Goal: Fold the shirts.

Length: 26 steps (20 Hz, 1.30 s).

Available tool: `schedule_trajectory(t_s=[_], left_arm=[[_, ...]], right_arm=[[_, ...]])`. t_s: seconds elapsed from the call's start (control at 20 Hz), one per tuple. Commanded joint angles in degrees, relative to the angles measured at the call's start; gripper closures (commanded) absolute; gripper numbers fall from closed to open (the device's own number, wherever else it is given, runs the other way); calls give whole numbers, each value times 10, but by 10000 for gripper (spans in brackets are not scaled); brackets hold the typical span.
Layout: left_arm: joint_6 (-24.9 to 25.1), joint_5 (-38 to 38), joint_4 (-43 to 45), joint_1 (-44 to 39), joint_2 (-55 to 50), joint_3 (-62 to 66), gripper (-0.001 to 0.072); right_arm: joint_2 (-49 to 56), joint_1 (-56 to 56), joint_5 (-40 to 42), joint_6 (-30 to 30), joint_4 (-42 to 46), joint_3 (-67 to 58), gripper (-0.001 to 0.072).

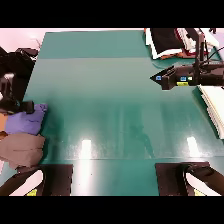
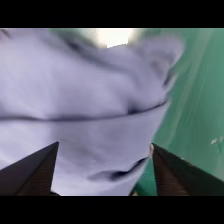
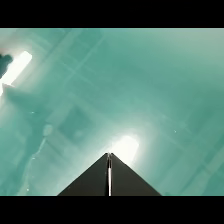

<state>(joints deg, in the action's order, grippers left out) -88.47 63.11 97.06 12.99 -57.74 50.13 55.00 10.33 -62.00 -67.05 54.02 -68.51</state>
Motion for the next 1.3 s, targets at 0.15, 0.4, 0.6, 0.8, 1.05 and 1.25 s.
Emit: schedule_trajectory(t_s=[0.15,0.4,0.6,0.8,1.05,1.25], left_arm=[[-16,-37,9,13,2,-68,657],[-15,57,-3,-14,29,120,685],[-15,74,-28,-154,61,328,686],[-16,50,-57,-329,58,409,686],[-33,23,-60,-497,-16,409,685],[-31,-60,-130,-563,-141,409,230]], right_arm=[[2,1,6,0,0,-1,697],[-19,1,57,-30,-5,-12,697],[-8,1,61,-41,-4,-110,697],[23,0,59,-40,2,-207,697],[68,1,22,-40,2,-292,697],[99,0,-35,-40,2,-328,697]])
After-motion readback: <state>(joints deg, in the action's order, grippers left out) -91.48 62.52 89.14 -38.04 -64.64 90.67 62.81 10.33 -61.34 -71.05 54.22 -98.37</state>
